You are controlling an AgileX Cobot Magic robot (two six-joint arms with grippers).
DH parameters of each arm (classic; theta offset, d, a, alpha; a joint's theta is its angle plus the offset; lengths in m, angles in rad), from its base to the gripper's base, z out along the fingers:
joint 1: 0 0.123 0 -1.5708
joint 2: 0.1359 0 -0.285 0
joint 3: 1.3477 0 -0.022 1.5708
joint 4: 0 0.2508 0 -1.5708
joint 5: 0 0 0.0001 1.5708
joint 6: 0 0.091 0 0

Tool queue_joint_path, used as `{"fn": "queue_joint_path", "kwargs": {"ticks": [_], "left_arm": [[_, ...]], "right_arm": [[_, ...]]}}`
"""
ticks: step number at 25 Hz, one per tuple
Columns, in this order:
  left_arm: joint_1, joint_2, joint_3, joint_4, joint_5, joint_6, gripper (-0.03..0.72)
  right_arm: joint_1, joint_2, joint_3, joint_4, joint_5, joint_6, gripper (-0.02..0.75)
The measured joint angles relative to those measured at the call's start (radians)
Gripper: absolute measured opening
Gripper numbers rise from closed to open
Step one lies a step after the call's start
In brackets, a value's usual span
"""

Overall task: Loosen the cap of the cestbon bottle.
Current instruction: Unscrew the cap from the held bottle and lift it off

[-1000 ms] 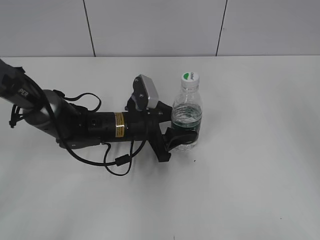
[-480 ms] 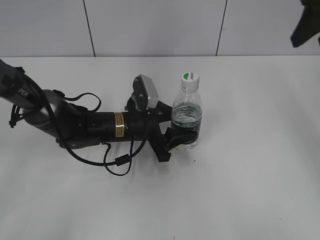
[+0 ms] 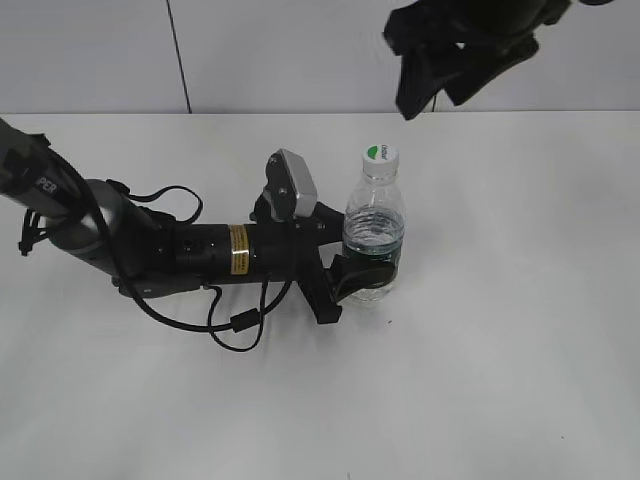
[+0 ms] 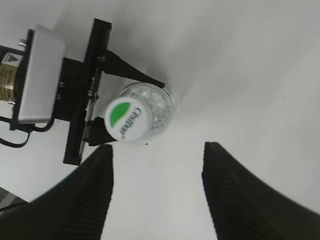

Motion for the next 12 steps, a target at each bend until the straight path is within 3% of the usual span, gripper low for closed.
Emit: {"fn": "queue_joint_path", "kwargs": {"ticks": [4, 12], "left_arm": [[0.0, 0.0, 0.0, -0.001, 0.0, 0.0, 0.418], [0.0, 0.0, 0.0, -0.001, 0.001, 0.0, 0.418]], "right_arm": [[0.042, 0.046, -0.05, -0.004, 0.0, 0.0, 0.433], [0.045, 0.087, -0.053, 0.021, 0.001, 0.001, 0.433]]}}
